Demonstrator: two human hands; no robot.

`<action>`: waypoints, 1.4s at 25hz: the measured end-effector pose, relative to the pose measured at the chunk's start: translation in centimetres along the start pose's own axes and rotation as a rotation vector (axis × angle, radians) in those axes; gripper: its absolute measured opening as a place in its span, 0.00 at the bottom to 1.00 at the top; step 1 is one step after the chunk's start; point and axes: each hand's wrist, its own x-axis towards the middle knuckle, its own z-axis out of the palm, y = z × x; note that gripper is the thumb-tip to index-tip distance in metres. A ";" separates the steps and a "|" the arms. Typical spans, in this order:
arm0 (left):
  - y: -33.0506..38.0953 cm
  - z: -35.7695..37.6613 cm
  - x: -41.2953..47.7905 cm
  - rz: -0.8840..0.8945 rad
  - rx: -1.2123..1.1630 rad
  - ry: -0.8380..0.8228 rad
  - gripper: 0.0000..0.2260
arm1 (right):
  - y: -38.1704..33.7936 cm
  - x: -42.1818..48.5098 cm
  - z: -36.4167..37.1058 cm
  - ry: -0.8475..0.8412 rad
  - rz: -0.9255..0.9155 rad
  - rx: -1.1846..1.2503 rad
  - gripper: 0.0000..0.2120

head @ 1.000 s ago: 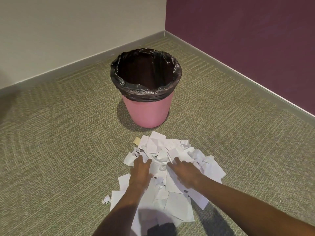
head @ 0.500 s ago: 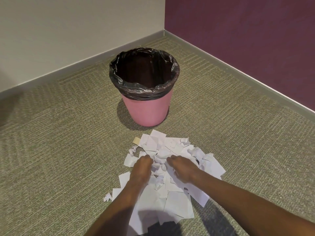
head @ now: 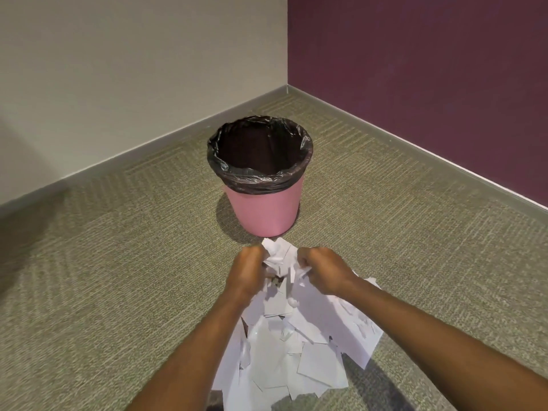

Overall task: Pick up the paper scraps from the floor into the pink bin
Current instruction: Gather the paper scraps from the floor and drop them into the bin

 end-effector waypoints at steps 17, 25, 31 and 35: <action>5.2 -17.2 17.9 -0.310 -0.703 0.334 0.19 | -8.9 12.6 -19.3 0.396 0.306 0.747 0.06; 1.6 -12.8 17.7 -0.316 -0.709 0.386 0.13 | -6.2 10.4 -17.9 0.275 0.198 0.823 0.10; -1.5 -4.2 6.6 -0.235 -0.480 0.426 0.17 | -0.2 4.5 -7.2 -0.073 0.227 0.500 0.03; -3.8 3.5 0.6 -0.187 -0.193 -0.141 0.12 | 3.6 2.1 -0.3 -0.395 0.287 0.060 0.19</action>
